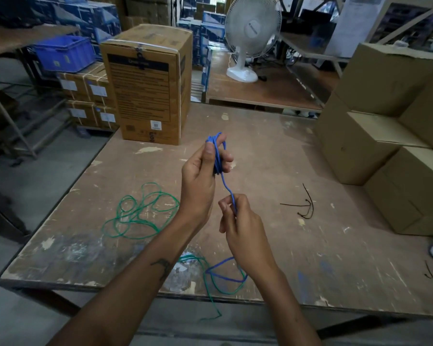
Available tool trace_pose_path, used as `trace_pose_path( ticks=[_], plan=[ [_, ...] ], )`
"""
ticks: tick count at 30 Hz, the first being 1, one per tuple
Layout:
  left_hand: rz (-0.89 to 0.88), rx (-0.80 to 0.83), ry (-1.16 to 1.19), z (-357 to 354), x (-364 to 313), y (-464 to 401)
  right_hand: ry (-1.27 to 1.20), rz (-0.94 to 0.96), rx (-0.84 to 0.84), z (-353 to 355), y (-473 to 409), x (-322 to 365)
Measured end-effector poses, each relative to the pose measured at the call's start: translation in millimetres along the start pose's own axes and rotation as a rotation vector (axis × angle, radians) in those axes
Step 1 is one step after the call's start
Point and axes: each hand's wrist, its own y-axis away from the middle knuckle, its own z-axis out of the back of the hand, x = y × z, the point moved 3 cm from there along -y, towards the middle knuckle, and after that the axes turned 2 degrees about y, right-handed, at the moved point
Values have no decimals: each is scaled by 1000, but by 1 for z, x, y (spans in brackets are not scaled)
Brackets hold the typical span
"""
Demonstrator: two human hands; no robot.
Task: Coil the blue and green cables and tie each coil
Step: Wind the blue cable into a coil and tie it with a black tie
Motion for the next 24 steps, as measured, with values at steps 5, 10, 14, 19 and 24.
trace_pose_path(
  ticks=[5,10,14,19,24],
  plan=[
    [-213,122,-539,11,16,0,181,44,51,15,9,5],
    [-476,364,-1008,8,26,2,218,13,214,37,10,13],
    [-436,538,-1166,16,30,2,379,5,167,63,0,10],
    [-42,673,-1001,43,18,16,717,225,37,97,-21,17],
    [155,893,-898,53,-4,23,822,451,17,84,-38,8]
  ],
)
